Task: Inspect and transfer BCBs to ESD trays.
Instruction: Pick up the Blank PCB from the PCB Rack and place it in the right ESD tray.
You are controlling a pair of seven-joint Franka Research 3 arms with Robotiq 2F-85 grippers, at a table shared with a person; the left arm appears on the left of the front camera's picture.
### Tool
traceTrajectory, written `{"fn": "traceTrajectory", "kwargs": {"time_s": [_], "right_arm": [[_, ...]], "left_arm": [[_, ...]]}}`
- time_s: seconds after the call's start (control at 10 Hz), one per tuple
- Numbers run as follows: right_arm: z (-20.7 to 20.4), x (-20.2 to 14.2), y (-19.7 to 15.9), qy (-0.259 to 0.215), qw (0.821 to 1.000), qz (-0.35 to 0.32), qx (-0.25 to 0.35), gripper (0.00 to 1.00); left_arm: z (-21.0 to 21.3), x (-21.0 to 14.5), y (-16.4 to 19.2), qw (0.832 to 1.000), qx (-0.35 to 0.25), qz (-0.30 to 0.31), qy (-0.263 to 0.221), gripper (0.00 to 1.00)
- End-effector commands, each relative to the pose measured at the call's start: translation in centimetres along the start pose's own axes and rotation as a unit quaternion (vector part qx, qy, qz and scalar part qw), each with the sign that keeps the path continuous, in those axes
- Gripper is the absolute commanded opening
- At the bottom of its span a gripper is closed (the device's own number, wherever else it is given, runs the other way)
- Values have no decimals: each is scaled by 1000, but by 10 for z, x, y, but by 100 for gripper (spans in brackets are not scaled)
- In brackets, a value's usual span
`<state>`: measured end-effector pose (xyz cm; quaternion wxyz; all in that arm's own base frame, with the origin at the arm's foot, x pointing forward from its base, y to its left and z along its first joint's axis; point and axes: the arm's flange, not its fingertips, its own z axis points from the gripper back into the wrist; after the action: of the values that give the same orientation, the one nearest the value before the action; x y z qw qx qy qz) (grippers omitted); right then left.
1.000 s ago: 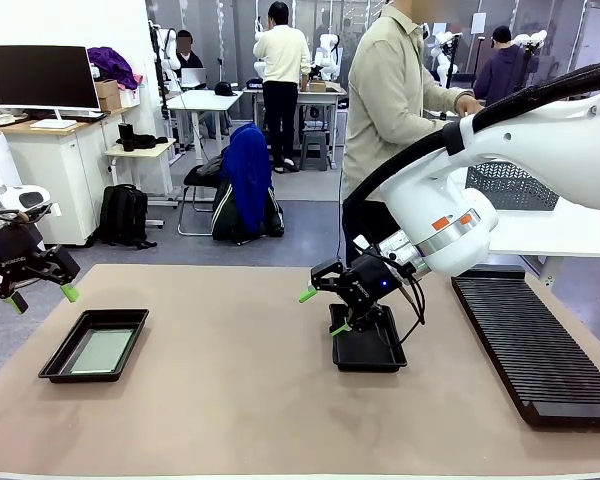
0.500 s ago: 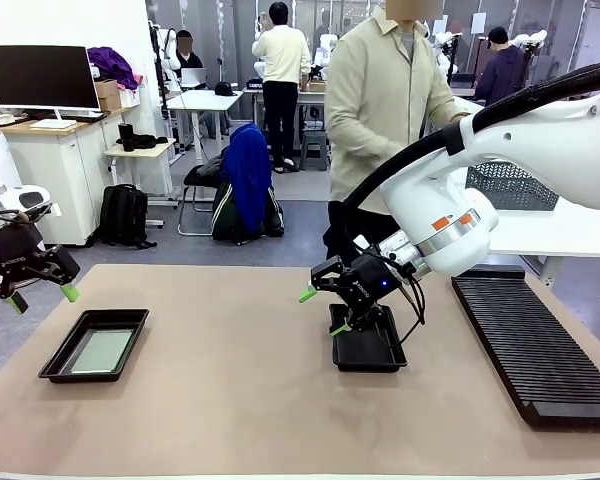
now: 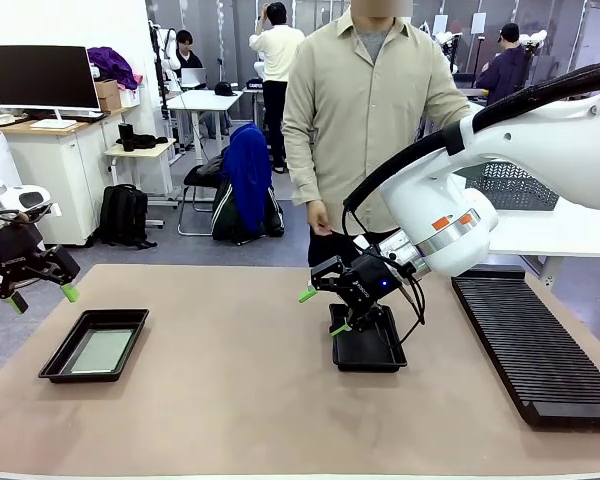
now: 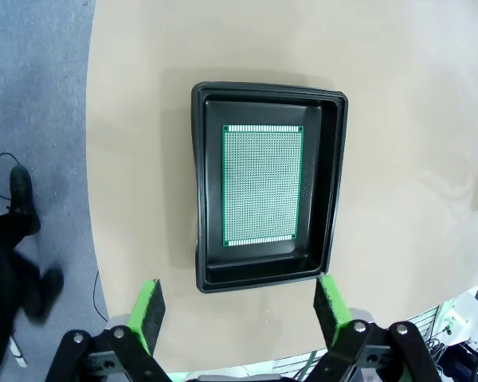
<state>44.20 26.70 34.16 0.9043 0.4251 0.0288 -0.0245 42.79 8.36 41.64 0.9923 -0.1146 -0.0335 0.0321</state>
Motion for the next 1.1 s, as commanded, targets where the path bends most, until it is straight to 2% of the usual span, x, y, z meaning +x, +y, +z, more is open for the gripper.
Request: {"fn": "traceTrajectory", "kwargs": {"time_s": [0.0, 1.0], "right_arm": [[0, 0, 0, 0, 1000, -1, -3, 100], [0, 0, 0, 0, 1000, -1, -3, 100]], "left_arm": [[-1, 2, 2, 1000, -3, -7, -6, 100], [-1, 2, 2, 1000, -3, -7, -6, 100]]}}
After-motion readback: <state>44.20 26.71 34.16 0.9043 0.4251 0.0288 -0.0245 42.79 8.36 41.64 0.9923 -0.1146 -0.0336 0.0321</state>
